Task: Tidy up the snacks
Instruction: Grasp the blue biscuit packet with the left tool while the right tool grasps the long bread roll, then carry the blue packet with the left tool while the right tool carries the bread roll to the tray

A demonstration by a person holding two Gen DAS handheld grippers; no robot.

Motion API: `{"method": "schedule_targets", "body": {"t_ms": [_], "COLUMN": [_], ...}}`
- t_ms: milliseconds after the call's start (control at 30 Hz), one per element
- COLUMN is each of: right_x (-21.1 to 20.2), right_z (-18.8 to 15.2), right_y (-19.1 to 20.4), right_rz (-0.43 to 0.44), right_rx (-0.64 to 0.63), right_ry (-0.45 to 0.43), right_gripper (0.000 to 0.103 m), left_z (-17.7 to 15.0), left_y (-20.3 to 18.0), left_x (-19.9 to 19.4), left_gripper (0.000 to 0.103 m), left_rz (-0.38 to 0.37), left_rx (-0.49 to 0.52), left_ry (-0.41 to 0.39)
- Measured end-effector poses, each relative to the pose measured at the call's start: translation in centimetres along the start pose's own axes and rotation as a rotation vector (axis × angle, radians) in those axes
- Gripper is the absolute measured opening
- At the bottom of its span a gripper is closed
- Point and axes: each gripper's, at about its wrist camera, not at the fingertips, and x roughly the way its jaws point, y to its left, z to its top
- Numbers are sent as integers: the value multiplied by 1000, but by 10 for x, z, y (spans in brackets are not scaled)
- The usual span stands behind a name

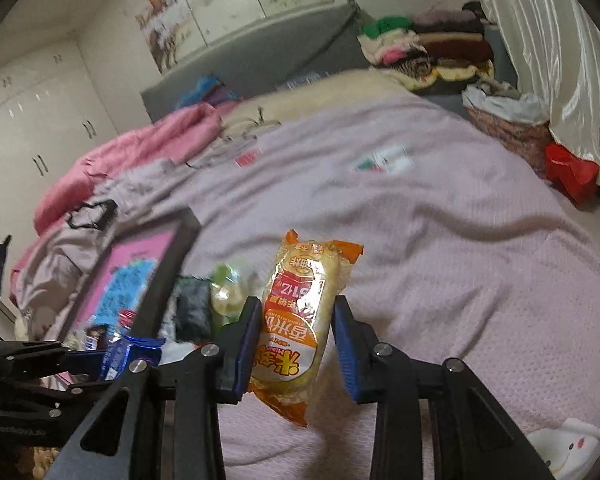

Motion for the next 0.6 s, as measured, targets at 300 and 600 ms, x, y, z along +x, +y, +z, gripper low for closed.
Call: {"method": "schedule_targets", "body": {"t_ms": [300, 600], "right_x": [-11, -16], "right_z": [-2, -7], "right_y": [31, 61], "right_rz": [66, 133], "right_rx": [-61, -93], "right_ry": [-26, -26], "right_gripper": [36, 36], "left_z": [1, -5], "left_y": [16, 37], "left_x": [-19, -32], "left_gripper": [53, 53], "left_rz": [10, 22], "left_rx": [-31, -64], "left_ry": [-41, -60]}}
